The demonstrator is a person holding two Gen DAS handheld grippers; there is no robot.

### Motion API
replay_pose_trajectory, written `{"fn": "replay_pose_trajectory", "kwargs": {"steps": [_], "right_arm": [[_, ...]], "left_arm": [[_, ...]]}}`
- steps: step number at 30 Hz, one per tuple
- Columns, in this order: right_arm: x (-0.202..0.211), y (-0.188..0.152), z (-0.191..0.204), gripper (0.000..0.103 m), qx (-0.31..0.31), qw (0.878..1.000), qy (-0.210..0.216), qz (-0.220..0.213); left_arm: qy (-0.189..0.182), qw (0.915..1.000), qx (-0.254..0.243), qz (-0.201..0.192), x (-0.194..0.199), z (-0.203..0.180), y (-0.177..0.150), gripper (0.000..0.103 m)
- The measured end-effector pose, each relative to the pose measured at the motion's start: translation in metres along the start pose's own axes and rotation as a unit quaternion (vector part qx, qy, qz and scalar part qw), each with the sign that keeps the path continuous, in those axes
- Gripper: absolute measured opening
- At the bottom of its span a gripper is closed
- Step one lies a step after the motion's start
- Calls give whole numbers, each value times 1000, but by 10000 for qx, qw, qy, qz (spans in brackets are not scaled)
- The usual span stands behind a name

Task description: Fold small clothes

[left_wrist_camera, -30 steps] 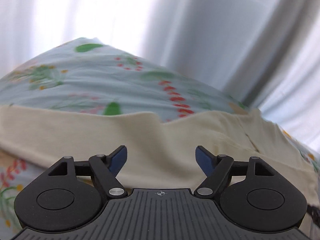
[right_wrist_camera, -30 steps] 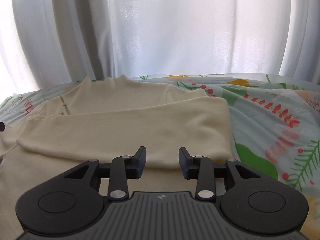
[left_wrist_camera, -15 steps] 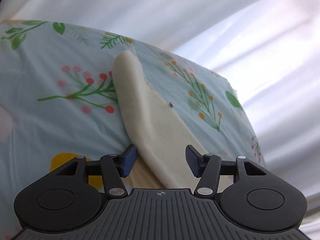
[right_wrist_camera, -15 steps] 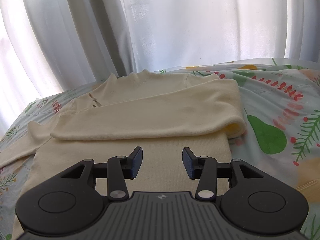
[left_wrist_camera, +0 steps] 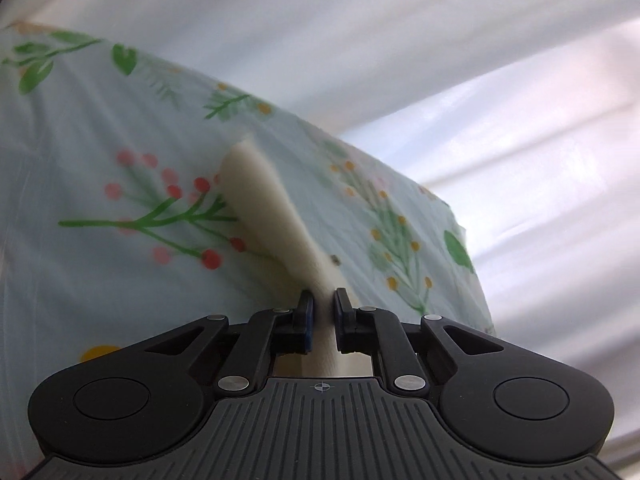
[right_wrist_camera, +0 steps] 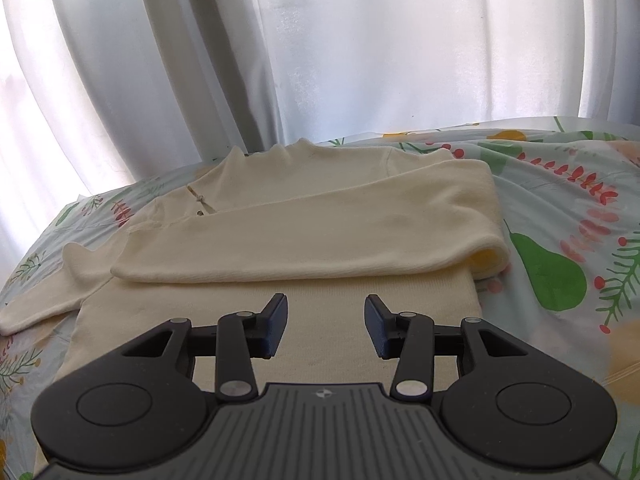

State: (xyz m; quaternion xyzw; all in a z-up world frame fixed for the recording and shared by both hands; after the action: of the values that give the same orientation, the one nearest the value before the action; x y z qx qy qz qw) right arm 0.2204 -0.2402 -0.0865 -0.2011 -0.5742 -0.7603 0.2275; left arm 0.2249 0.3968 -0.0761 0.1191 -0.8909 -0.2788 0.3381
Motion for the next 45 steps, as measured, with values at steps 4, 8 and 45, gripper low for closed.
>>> {"fn": "replay_pose_trajectory", "kwargs": {"steps": [4, 8, 45], "right_arm": [[2, 4, -2, 43, -25, 10000, -18, -77], [4, 7, -2, 43, -122, 9998, 24, -146], [-65, 74, 4, 6, -447, 9981, 303, -280]], "left_arm": [[-1016, 9878, -1177, -90, 38, -85, -25, 12], [-2607, 9308, -2558, 167, 100, -185, -100, 13], [-1545, 8928, -3790, 1881, 68, -158, -236, 47]]}}
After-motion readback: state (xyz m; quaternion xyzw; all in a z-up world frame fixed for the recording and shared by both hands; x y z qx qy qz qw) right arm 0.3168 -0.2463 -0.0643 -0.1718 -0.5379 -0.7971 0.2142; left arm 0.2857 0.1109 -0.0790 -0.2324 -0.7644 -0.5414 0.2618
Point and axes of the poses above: each gripper's, at about its wrist camera, not at the fingertips, and x roughly against the way its jaws point, z to its left, y to its top, the point moved 5 cm from there along -x, roughly the way its jaws point, and after that the axes turned 7 degrees about -z, right-handed, at the moved point
